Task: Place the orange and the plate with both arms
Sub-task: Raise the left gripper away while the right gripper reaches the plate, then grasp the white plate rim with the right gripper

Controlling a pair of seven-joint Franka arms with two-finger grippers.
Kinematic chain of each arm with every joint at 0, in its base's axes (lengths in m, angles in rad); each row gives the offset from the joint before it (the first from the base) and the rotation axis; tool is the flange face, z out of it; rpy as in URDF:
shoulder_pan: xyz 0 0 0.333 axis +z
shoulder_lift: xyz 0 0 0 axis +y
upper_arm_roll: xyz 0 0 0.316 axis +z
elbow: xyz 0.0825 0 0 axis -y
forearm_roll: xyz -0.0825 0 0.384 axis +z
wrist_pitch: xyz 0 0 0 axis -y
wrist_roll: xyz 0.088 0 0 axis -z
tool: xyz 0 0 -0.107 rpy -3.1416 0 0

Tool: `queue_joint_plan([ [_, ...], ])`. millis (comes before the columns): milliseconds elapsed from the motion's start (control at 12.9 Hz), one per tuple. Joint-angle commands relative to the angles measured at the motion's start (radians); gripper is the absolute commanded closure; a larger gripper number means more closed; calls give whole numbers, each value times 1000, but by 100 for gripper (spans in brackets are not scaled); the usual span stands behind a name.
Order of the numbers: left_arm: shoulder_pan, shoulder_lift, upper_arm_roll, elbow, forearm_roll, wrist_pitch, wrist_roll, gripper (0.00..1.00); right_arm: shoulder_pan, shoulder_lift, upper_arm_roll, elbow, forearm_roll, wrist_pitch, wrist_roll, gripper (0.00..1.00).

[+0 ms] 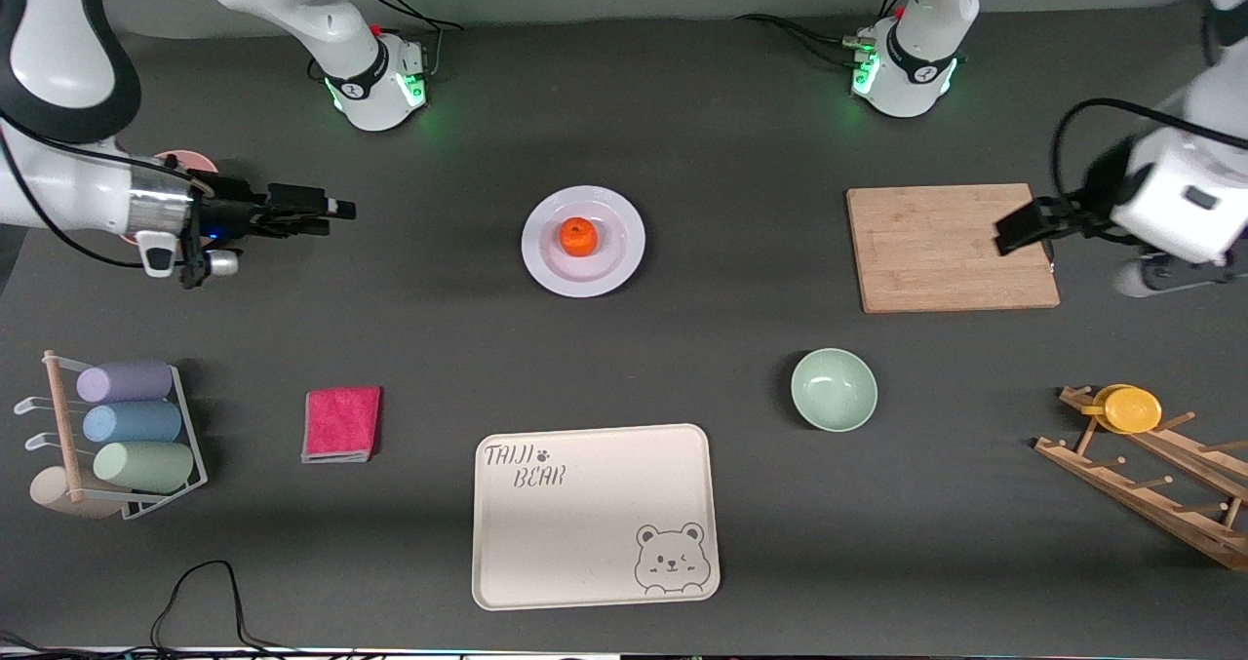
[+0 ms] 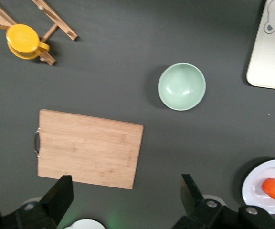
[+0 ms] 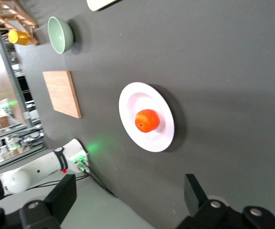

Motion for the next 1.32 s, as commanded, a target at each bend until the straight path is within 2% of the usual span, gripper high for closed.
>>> queue_joint_plan([
  [0, -27, -56, 105, -34, -21, 11, 118, 0, 5, -32, -11, -130, 94, 55, -142, 0],
  [233, -222, -99, 355, -89, -30, 73, 204, 0, 2, -8, -14, -251, 244, 76, -336, 0],
  [388, -321, -140, 471, -141, -33, 107, 239, 0, 4, 29, -14, -320, 353, 76, -443, 0],
  [543, -407, -150, 569, -135, -33, 95, 281, 0, 11, 83, -13, -370, 430, 75, -535, 0],
  [621, -432, -153, 589, -131, -32, 91, 304, 0, 17, 115, -13, -380, 450, 72, -590, 0],
  [854, -434, -151, 585, -115, -16, 83, 287, 0, 30, 233, -10, -399, 494, 49, -722, 0],
  [1087, -431, -147, 585, -108, -30, 29, 289, 0, 94, 386, -7, -390, 646, 23, -899, 0],
  [1242, -435, -147, 571, -118, -15, 43, 289, 0, 137, 445, -5, -370, 720, 21, -969, 0],
])
